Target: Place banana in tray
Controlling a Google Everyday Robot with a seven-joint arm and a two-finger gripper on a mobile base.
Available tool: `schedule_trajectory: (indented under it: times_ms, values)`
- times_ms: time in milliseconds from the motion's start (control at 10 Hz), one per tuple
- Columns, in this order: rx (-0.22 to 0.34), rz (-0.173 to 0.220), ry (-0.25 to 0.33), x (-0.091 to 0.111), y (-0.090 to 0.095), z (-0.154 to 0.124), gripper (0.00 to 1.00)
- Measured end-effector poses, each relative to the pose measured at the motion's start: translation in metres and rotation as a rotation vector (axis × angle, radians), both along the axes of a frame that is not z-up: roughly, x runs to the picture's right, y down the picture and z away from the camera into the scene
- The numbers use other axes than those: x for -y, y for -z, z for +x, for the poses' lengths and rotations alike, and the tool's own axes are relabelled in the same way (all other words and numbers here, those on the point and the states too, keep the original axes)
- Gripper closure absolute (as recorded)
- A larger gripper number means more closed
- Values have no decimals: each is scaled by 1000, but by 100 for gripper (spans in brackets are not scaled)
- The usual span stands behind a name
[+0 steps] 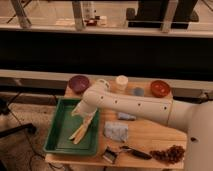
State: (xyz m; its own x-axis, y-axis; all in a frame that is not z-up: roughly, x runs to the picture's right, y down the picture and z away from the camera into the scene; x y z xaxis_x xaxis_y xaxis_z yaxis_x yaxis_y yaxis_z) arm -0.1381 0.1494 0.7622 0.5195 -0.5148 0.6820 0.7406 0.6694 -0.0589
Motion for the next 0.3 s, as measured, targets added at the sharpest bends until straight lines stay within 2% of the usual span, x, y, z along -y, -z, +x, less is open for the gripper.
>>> schedule_trajectory:
  times_ms: [100, 300]
  values:
    - [3, -1, -4, 0, 0, -1, 20]
    - [-1, -5, -7, -1, 1, 0, 28]
